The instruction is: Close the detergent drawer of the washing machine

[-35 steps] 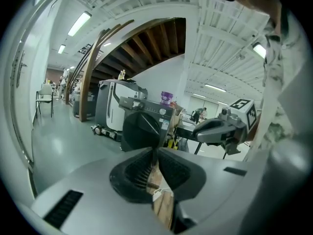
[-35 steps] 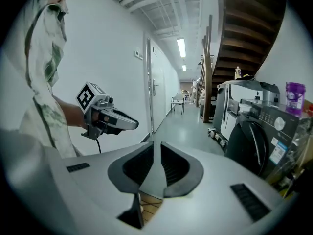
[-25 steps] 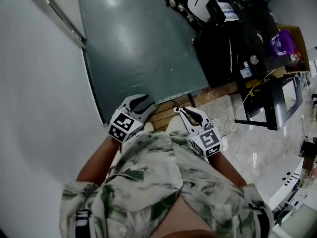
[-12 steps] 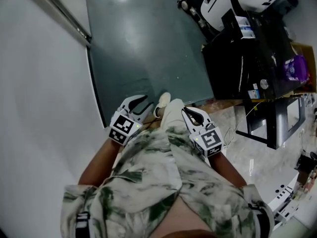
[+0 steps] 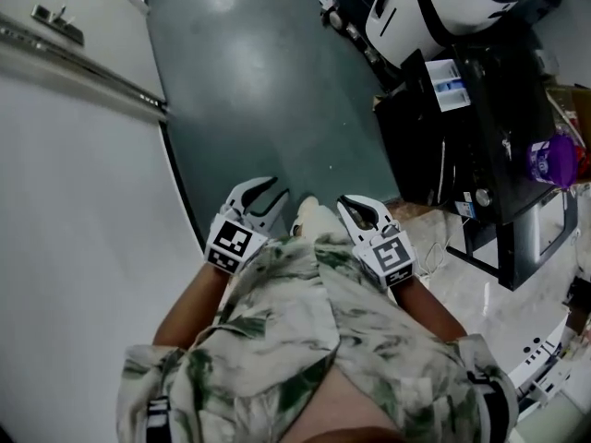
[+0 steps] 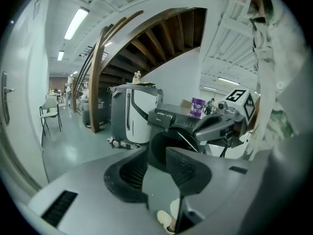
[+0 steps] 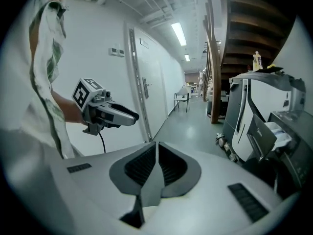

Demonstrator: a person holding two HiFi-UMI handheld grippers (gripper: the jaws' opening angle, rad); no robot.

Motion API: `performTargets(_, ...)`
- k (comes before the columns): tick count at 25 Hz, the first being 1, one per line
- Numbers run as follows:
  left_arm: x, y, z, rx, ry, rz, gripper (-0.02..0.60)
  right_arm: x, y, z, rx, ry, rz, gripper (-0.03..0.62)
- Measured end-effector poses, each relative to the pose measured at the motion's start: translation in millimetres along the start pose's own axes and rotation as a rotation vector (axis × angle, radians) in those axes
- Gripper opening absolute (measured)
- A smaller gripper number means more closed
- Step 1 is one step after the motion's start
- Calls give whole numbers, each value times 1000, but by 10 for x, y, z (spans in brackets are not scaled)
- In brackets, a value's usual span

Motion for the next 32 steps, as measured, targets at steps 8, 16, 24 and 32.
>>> performTargets(8, -1104, -590, -182, 93, -113, 26, 132, -362, 398, -746, 132, -53, -3, 38)
performTargets(16, -1646, -1415, -356, 266, -218, 107, 132, -228, 752, -1274, 363, -205, 17, 38)
performTargets(24, -2018, -2352, -327, 456, -311, 208, 132, -206, 880, -1756, 639, -357, 56, 38)
performTargets(32, -2293, -2997, -162, 578, -385, 259, 132, -334, 777, -2024, 843, -459, 90, 38)
Point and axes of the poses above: the fingertips, and each gripper's own axes: y backward along the fingers, z to its left, x out of its underside, the point moved 5 cm from there along y, backward along the fingers, and after that the axes turned 13 degrees about y, right-handed, at the moved point
